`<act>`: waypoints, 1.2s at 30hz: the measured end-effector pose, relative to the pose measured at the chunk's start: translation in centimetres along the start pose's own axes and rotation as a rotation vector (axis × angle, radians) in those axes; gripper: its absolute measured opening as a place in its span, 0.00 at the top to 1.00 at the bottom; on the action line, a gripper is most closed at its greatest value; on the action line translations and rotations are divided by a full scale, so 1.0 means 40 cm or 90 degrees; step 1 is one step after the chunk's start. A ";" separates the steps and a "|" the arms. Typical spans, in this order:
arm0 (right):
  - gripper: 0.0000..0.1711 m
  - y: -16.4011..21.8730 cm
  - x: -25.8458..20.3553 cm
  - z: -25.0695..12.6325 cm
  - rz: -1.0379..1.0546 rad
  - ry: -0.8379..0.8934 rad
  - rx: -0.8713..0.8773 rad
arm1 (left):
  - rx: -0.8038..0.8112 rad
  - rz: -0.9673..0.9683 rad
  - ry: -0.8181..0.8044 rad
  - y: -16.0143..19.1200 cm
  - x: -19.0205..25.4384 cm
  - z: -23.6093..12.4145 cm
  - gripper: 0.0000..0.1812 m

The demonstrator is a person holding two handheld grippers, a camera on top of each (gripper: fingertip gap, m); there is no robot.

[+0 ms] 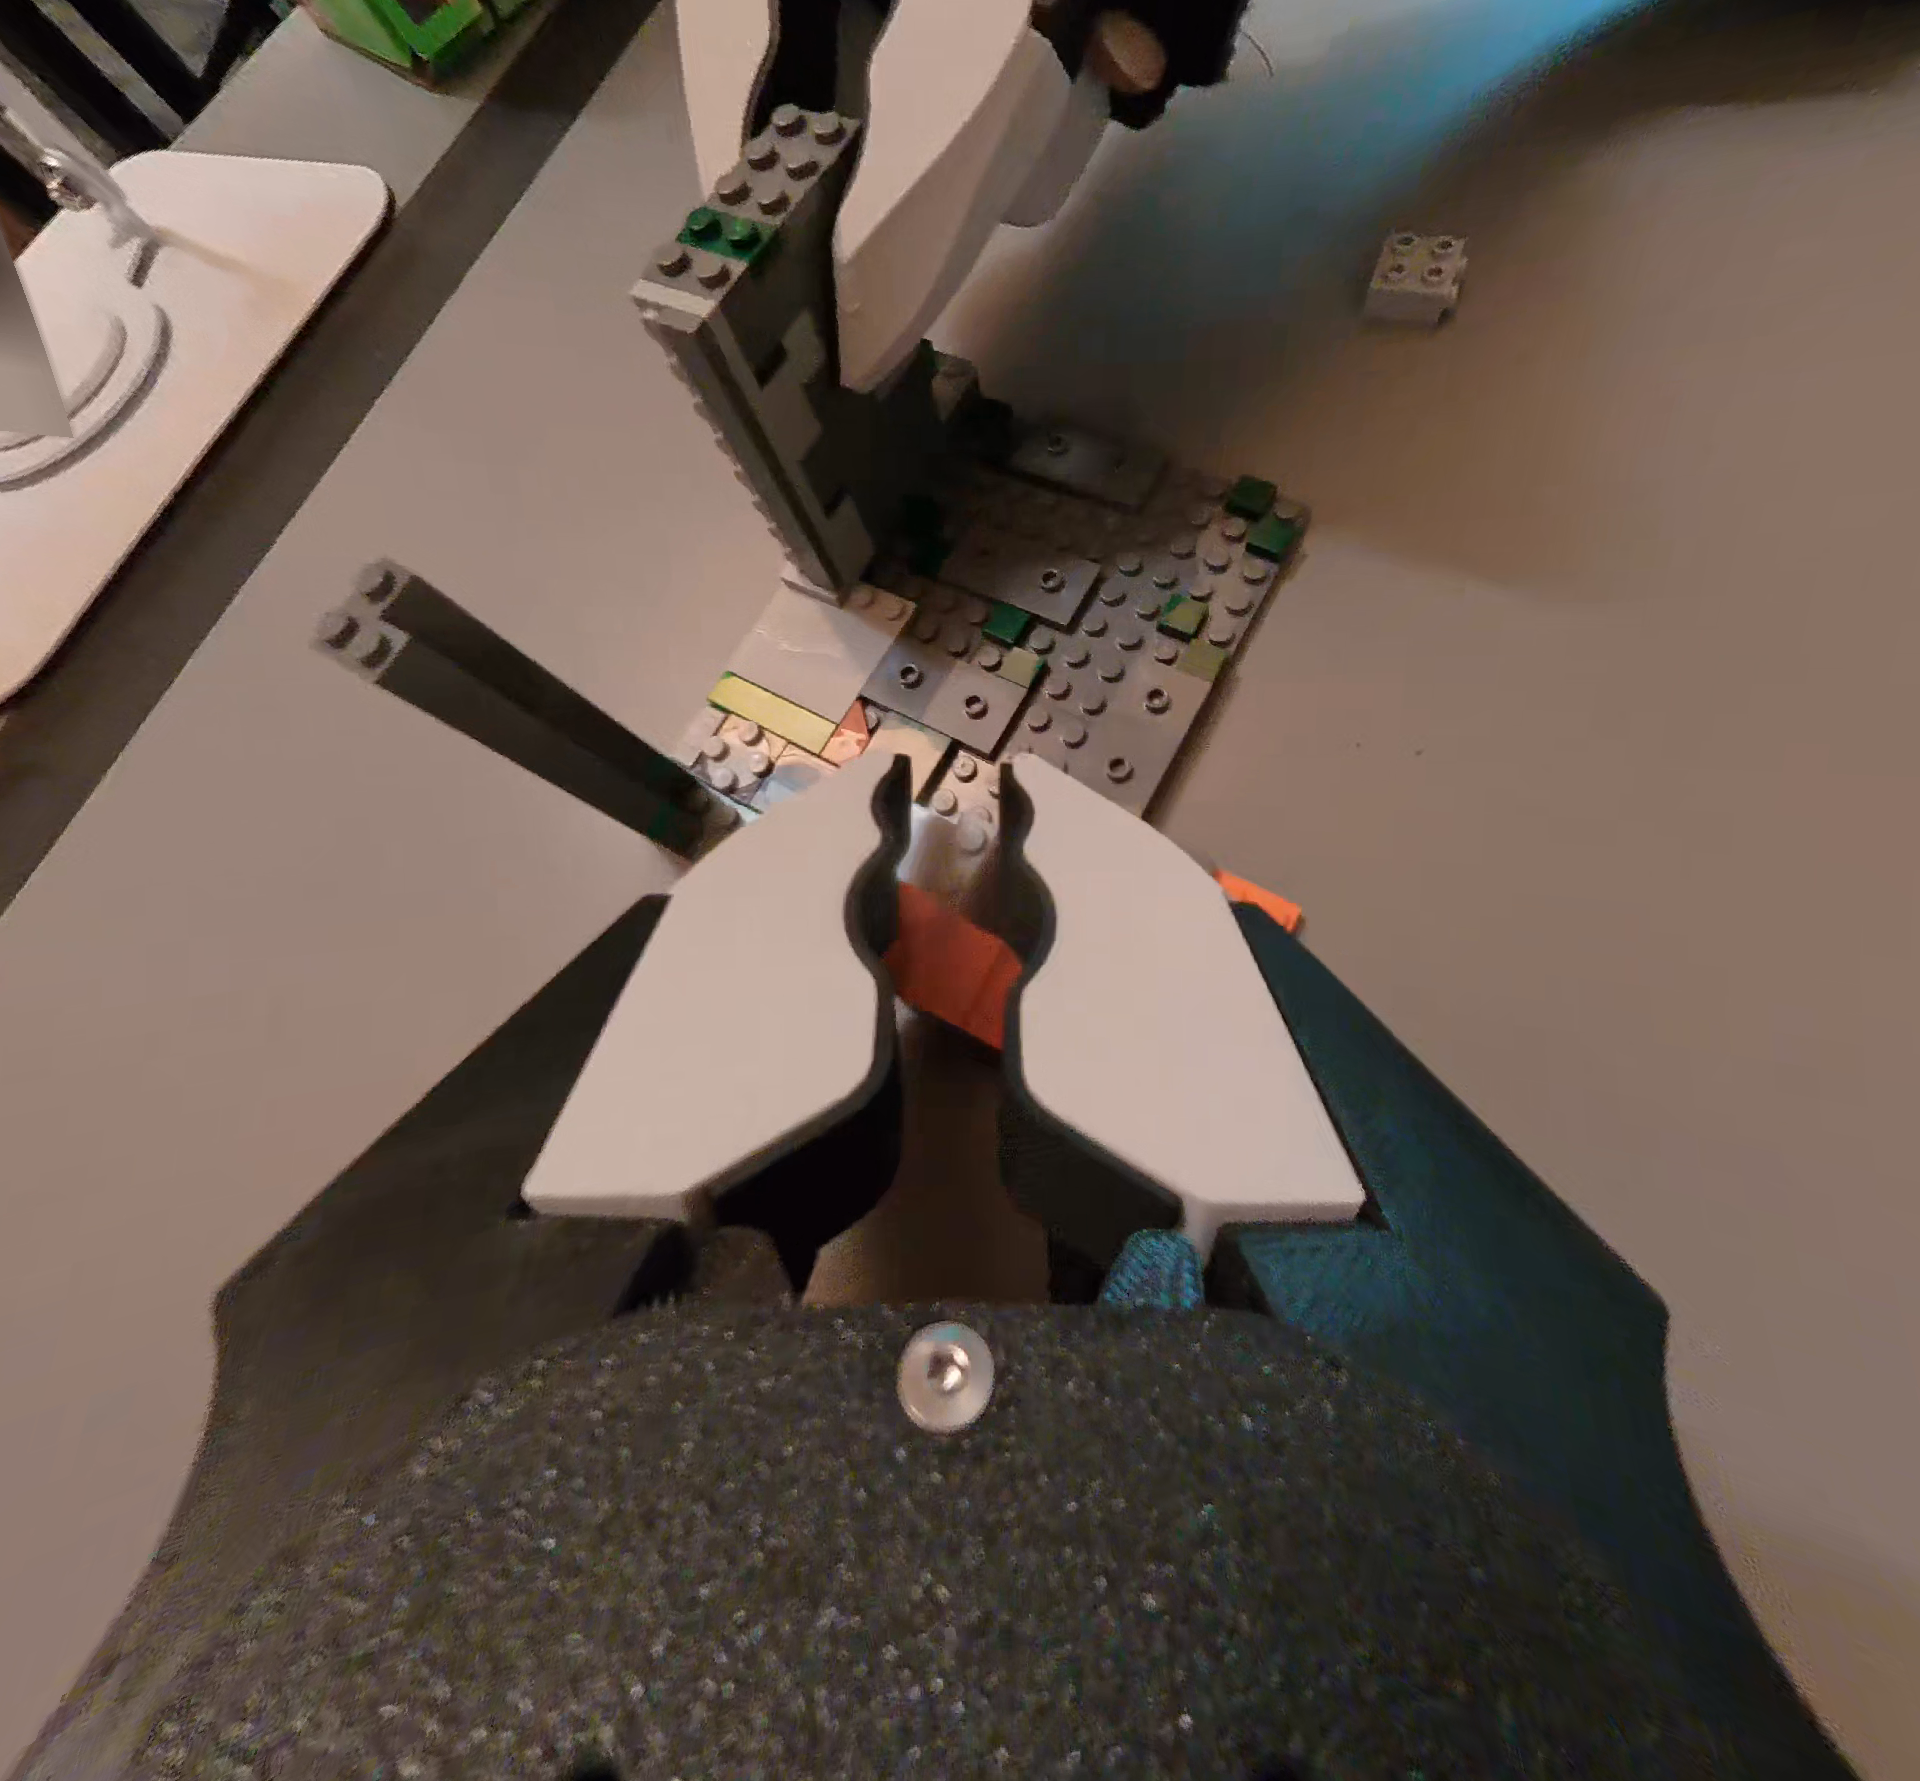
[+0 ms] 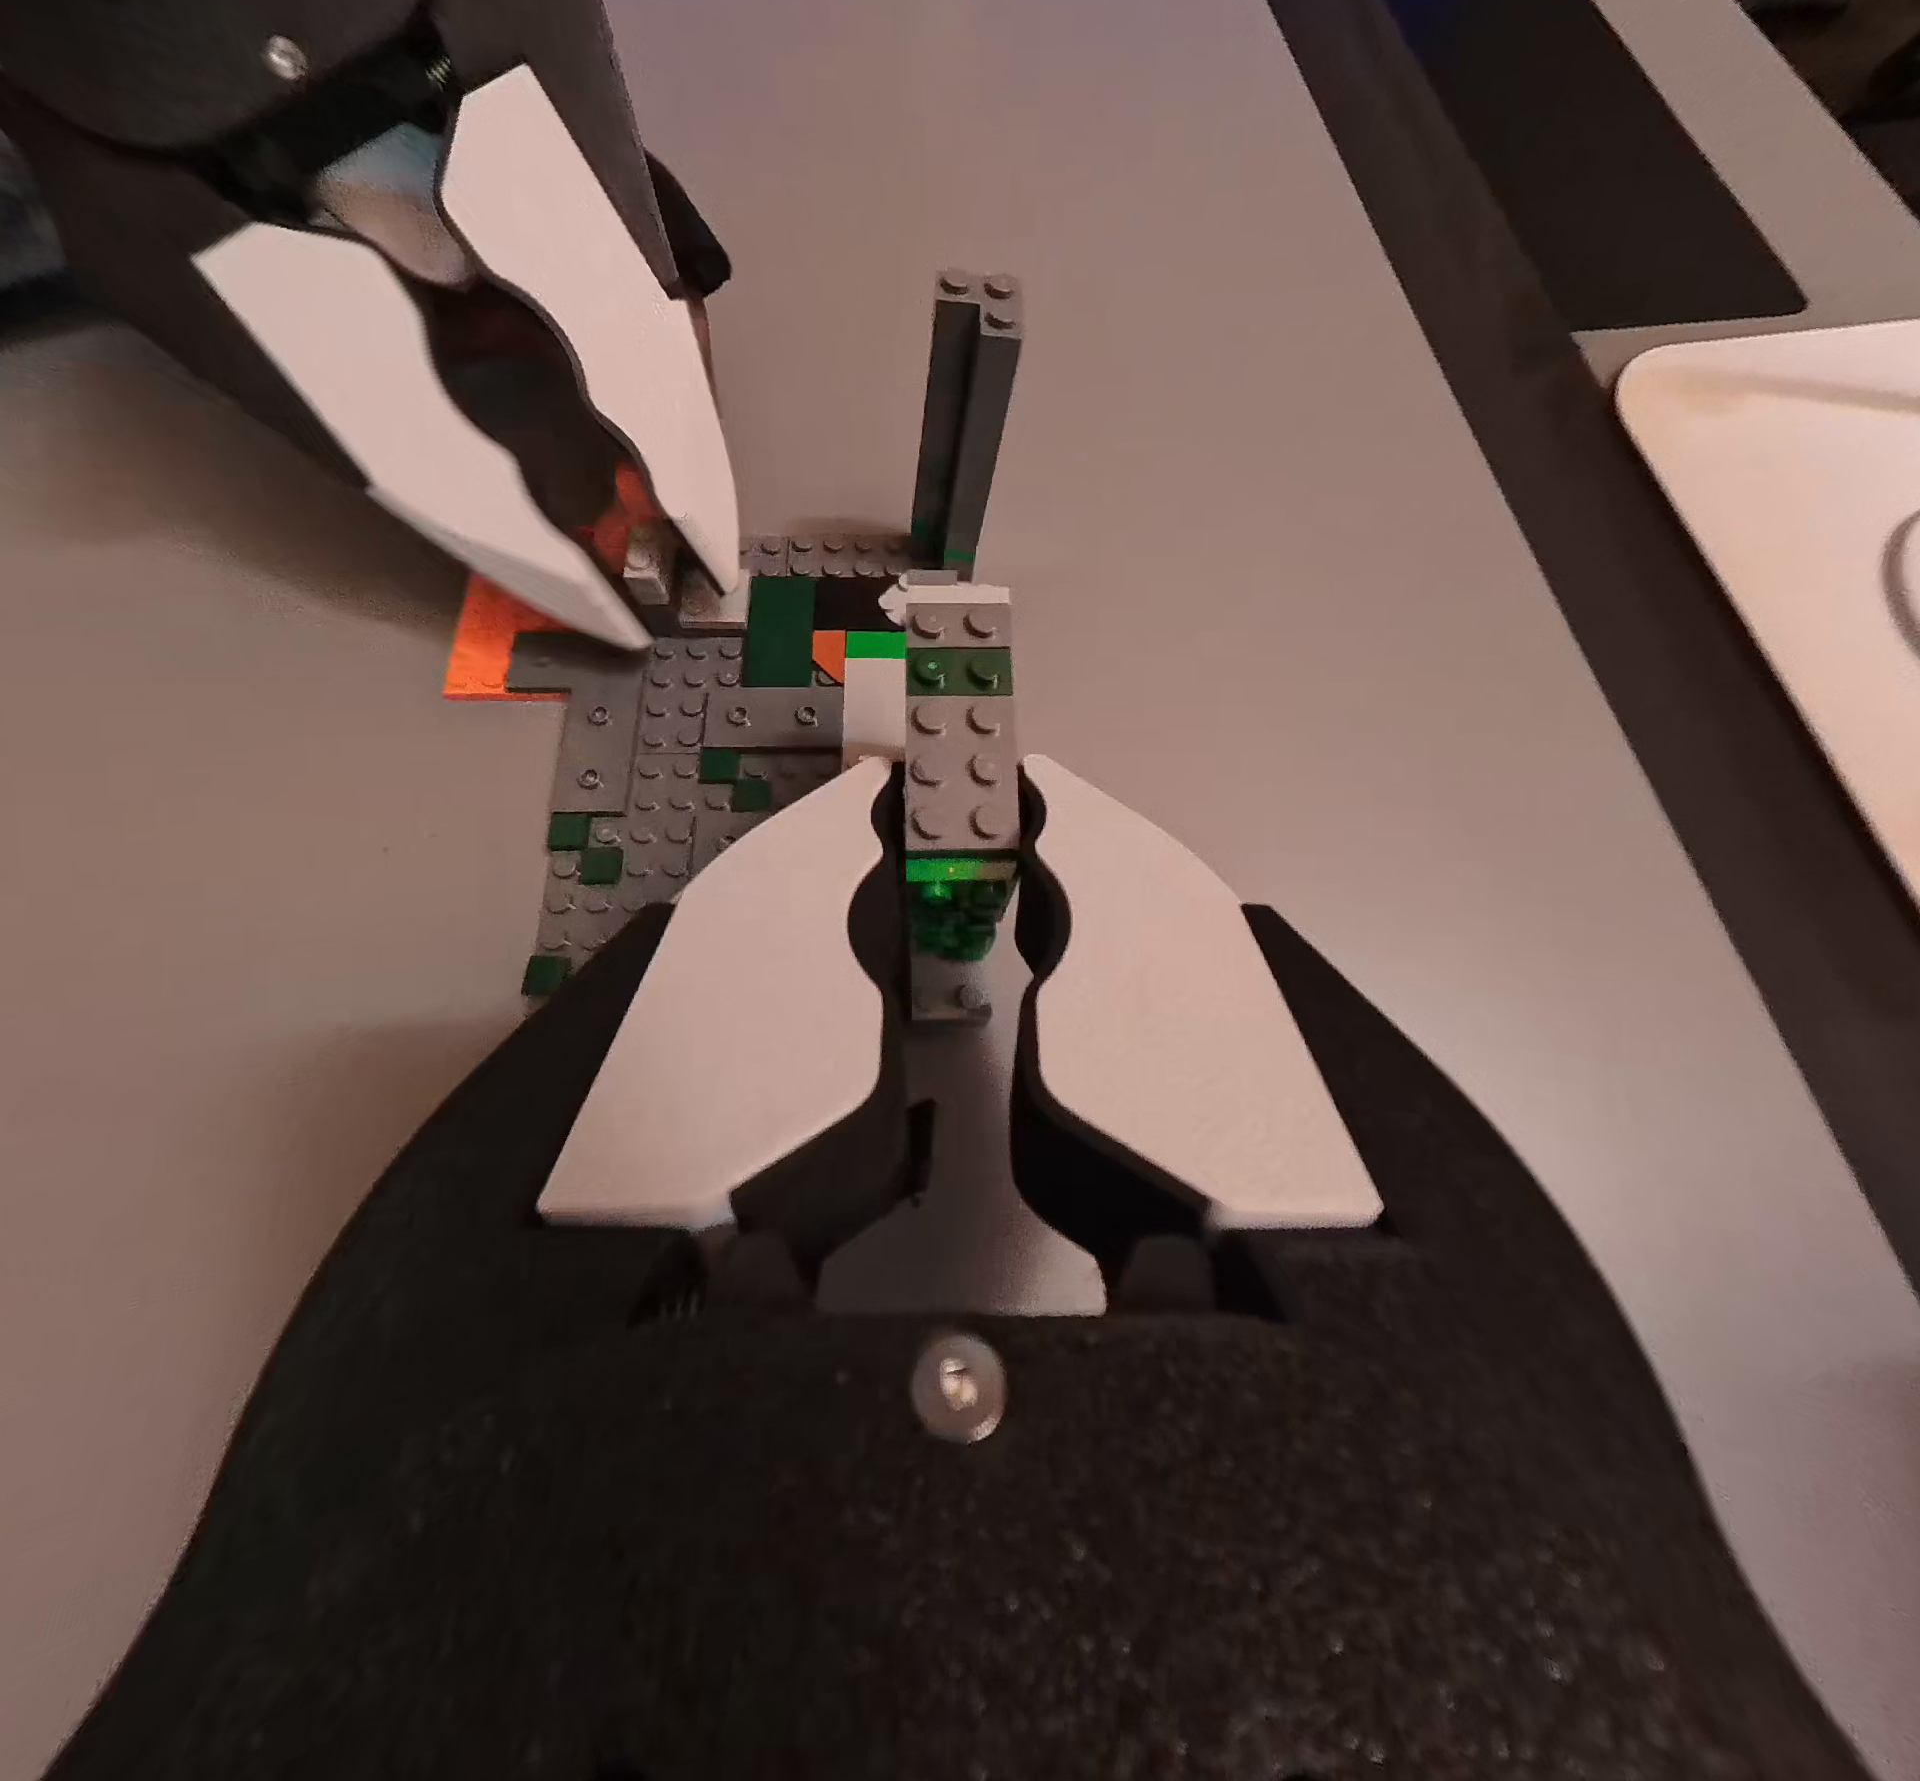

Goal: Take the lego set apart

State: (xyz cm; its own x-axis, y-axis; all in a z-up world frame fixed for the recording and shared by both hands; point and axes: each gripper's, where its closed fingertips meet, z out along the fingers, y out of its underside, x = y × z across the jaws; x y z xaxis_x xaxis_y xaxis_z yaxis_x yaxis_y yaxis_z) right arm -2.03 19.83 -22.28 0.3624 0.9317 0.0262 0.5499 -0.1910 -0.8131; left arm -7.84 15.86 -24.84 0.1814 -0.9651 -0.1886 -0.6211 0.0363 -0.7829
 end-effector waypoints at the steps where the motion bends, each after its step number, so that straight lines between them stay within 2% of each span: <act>1: 0.89 0.000 -0.001 0.000 0.019 -0.010 0.003 | -0.001 0.006 0.007 0.001 0.003 -0.001 0.91; 2: 0.90 0.000 0.001 0.000 0.044 -0.017 0.006 | 0.003 0.015 0.012 0.000 0.005 -0.003 0.95; 10: 0.90 0.006 0.028 -0.015 0.287 -0.120 0.076 | -0.008 0.037 -0.035 0.015 -0.015 -0.015 1.00; 14: 0.90 0.021 0.055 -0.033 0.321 -0.106 0.092 | -0.008 0.038 -0.053 0.020 -0.025 -0.019 1.00; 17: 0.90 -0.023 0.049 -0.069 0.288 -0.117 0.148 | 0.009 0.020 -0.060 0.011 -0.038 -0.030 0.97; 23: 0.90 -0.133 -0.054 -0.123 0.077 -0.106 0.180 | 0.091 -0.024 -0.043 -0.053 -0.029 -0.066 0.92; 28: 0.90 -0.115 -0.159 -0.100 -0.059 -0.086 0.117 | 0.207 -0.081 0.045 -0.150 0.026 -0.096 0.83; 31: 0.90 -0.105 -0.198 -0.112 -0.067 -0.087 0.135 | 0.242 -0.074 0.086 -0.188 0.062 -0.105 0.81; 36: 0.90 -0.112 -0.250 -0.147 -0.023 -0.104 0.200 | 0.232 -0.043 0.173 -0.215 0.156 -0.080 0.79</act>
State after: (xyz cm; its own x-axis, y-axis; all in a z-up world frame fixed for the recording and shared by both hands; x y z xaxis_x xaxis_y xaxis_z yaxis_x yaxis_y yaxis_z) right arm -3.67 9.57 -15.50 0.2077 0.9781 -0.0139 0.2924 -0.0756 -0.9533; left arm -3.82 8.67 -17.38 -0.0250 -0.9997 -0.0056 -0.2965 0.0127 -0.9549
